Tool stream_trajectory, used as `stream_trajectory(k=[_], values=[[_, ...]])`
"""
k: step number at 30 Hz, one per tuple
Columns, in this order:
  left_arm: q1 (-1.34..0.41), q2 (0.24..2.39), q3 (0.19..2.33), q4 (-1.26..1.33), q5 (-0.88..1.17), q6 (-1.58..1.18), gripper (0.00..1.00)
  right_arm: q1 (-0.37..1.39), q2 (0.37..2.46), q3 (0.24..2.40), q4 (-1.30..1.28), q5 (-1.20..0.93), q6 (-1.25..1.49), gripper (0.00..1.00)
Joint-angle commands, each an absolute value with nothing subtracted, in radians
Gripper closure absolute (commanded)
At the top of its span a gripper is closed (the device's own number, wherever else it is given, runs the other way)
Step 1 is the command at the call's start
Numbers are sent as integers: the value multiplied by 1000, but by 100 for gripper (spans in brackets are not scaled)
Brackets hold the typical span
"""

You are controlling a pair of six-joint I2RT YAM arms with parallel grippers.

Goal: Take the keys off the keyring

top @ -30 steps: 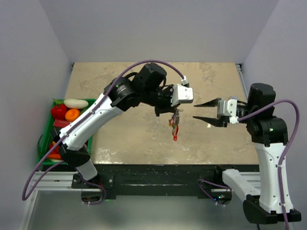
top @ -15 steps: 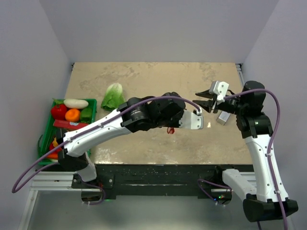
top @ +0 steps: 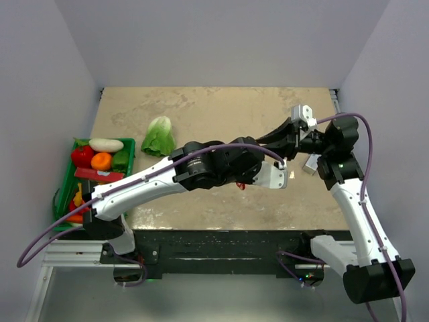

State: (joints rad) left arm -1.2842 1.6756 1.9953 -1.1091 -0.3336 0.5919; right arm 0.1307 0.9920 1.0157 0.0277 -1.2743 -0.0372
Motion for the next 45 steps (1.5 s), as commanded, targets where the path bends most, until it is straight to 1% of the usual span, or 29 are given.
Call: stream_trajectory(k=[1, 3, 4, 6, 10, 15, 27, 32, 37, 40, 45], values=[[-1301, 1687, 2054, -1081, -337, 606, 100, 161, 983, 994, 166, -1308, 129, 68], [-1305, 1694, 2057, -1083, -336, 601, 100, 176, 980, 988, 161, -1310, 129, 68], [-1307, 1698, 2060, -1083, -336, 601, 100, 182, 977, 985, 152, -1313, 129, 71], [-1308, 1706, 2068, -1081, -334, 598, 100, 192, 973, 977, 137, -1318, 114, 72], [-1310, 1717, 2083, -1077, -331, 597, 100, 206, 965, 982, -30, -1321, 6, 74], [-1310, 1724, 2103, -1077, -321, 589, 100, 218, 960, 991, -175, -1305, -164, 75], [-1310, 1712, 2109, -1078, -318, 583, 100, 222, 939, 982, -365, -1264, -343, 75], [-1308, 1707, 2095, -1078, -324, 584, 100, 222, 920, 1035, -472, -1269, -403, 75], [-1307, 1704, 2089, -1080, -325, 581, 100, 222, 911, 1081, -560, -1261, -469, 71], [-1307, 1704, 2088, -1080, -324, 578, 100, 221, 900, 1085, -569, -1252, -477, 68], [-1307, 1701, 2088, -1078, -322, 578, 100, 221, 897, 1089, -569, -1250, -474, 65]])
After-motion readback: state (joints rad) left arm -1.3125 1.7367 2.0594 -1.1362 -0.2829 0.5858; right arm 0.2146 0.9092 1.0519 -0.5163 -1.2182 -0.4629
